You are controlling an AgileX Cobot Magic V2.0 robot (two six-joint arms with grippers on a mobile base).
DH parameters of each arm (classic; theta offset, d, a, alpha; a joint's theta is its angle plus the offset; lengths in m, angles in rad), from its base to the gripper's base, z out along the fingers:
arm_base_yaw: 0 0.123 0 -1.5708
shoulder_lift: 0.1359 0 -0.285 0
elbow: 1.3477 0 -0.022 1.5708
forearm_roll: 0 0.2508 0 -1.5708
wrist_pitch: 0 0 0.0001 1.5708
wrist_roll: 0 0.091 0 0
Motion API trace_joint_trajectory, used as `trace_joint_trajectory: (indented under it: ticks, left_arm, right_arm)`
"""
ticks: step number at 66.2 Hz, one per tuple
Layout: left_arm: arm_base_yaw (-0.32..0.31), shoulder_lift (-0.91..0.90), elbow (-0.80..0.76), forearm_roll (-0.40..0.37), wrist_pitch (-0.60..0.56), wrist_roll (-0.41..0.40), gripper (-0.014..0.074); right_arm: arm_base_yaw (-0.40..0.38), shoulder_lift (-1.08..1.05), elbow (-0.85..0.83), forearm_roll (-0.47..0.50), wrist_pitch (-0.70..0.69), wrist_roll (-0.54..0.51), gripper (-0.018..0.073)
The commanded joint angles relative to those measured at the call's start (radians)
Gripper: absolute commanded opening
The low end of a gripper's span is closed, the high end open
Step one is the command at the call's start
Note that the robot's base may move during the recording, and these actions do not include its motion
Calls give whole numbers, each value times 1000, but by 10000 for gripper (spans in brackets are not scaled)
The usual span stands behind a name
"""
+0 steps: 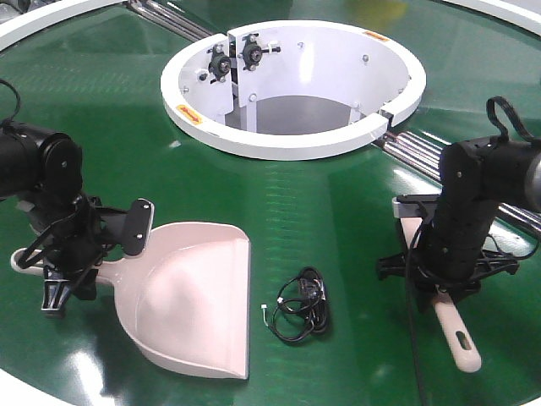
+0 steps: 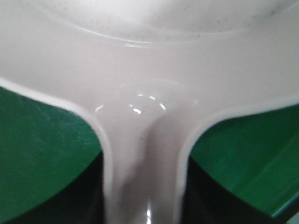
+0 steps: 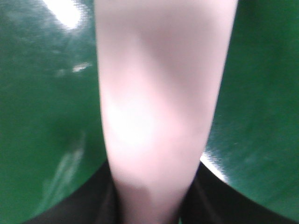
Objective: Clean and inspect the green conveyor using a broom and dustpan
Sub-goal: 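Lift the brush with the right gripper toward the black cable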
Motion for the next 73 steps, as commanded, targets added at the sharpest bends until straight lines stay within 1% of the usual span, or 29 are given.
trace_joint_trajectory:
  ticks: [1, 14, 21, 25, 34, 48, 51, 56, 62, 73]
  left_arm:
    - [-7, -48, -27, 3, 17, 3, -6]
    - [-7, -48, -27, 3, 17, 3, -6]
    - [-7, -48, -27, 3, 17, 3, -6]
    - [-7, -48, -27, 3, 17, 3, -6]
    - [-7, -48, -27, 3, 17, 3, -6]
    - [-7, -48, -27, 3, 17, 3, -6]
    - [-7, -48, -27, 3, 17, 3, -6]
    - [-7, -48, -27, 3, 17, 3, -6]
    - [-7, -48, -27, 3, 17, 3, -6]
    - [-7, -48, -27, 3, 17, 3, -6]
  right_arm:
    - [-6, -82, -27, -44, 7, -5, -11]
    - [-5, -190, -27, -56, 19, -1, -10]
    - [-3, -254, -14, -45, 40, -20, -10]
    - [-3, -295, 11, -29, 38, -36, -8]
    - [-3, -370, 95, -16, 29, -29, -6]
    - [1, -439, 237, 128, -26, -50, -5]
    - [14, -438, 249, 148, -31, -60, -5]
    - [61, -422, 253, 157, -36, -55, -5]
    - [136, -401, 244, 156, -63, -2, -5]
    - [229, -319, 210, 160, -58, 55, -5]
